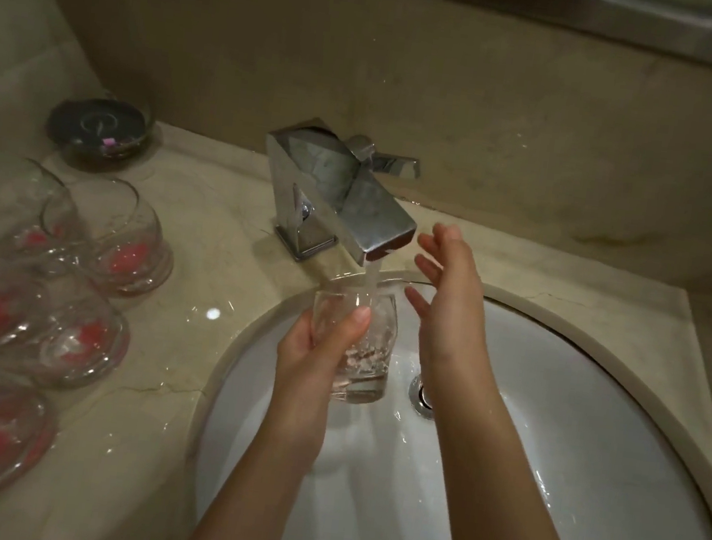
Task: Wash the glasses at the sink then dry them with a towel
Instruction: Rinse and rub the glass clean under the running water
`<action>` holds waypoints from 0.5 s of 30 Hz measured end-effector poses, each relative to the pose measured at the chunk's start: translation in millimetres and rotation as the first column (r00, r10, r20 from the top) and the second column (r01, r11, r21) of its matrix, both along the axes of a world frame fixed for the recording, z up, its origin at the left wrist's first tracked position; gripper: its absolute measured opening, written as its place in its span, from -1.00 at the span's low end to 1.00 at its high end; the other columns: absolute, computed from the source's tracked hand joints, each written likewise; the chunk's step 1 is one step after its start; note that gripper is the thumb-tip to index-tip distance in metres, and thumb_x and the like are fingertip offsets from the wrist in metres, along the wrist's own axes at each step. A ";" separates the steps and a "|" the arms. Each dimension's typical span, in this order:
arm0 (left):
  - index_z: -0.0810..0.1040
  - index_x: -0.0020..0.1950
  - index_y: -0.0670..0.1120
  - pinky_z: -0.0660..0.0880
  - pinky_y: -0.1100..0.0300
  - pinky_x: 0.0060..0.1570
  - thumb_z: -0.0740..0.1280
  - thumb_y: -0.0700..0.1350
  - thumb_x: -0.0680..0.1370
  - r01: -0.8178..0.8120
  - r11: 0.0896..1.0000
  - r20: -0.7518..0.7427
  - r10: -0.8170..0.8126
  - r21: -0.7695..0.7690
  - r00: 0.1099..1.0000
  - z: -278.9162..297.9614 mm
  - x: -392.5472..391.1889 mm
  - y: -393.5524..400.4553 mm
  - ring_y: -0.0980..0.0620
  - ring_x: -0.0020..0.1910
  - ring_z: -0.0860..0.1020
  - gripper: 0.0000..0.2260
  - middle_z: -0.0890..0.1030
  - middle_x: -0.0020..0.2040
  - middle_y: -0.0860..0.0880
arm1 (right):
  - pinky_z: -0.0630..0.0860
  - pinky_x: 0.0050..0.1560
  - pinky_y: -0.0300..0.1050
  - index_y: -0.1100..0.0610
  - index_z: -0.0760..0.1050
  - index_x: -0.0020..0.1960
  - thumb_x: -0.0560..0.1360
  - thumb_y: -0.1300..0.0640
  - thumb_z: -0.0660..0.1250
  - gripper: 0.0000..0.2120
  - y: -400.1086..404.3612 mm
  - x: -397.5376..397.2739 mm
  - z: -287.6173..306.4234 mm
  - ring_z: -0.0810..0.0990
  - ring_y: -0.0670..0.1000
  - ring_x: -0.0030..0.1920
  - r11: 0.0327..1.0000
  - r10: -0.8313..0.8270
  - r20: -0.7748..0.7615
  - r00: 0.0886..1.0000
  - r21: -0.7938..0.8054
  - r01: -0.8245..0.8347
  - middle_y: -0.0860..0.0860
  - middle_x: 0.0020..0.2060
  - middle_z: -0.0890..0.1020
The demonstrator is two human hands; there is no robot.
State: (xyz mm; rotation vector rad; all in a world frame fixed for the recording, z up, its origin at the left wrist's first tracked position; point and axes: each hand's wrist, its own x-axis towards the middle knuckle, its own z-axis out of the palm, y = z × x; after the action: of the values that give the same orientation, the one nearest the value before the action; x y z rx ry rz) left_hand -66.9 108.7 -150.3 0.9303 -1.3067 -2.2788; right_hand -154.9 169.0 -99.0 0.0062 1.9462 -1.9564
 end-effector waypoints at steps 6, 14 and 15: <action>0.61 0.11 -0.15 0.53 0.18 -0.30 0.53 0.02 0.23 0.020 1.000 0.034 -0.021 0.007 0.999 4.9 6.6 -1.7 0.02 -0.26 0.64 -0.50 0.68 -0.19 -0.03 | 0.25 0.47 0.03 -0.04 0.28 0.49 0.63 -0.14 0.10 -0.54 -22.3 -17.3 26.1 0.29 -0.13 0.44 0.990 0.100 -0.010 0.995 -0.098 -0.101 -0.17 0.45 0.34; 0.65 0.07 -0.09 0.54 0.03 -0.06 0.54 0.07 0.18 0.031 1.000 0.054 -0.030 -0.002 0.998 14.9 8.7 -4.7 -0.04 -0.14 0.64 -0.49 0.69 -0.11 -0.05 | 0.26 0.46 0.04 -0.09 0.31 0.46 0.61 -0.14 0.13 -0.57 -31.0 -19.7 36.4 0.34 -0.08 0.40 0.995 0.103 -0.034 0.994 -0.004 -0.103 -0.15 0.38 0.39; 0.65 0.06 -0.09 0.54 0.01 -0.06 0.54 0.09 0.16 0.033 0.999 0.057 -0.033 -0.003 0.998 15.4 8.7 -4.5 -0.05 -0.15 0.63 -0.48 0.69 -0.12 -0.06 | 0.28 0.45 0.04 -0.11 0.31 0.45 0.61 -0.14 0.14 -0.57 -30.8 -17.3 36.2 0.36 -0.07 0.38 0.994 0.107 -0.035 0.994 0.001 -0.107 -0.16 0.35 0.40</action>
State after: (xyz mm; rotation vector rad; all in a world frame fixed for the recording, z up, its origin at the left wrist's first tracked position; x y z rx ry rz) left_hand -58.2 104.2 -134.9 0.9864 -1.3595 -2.2895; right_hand -172.1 138.2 -62.8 -0.1311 1.9256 -1.8999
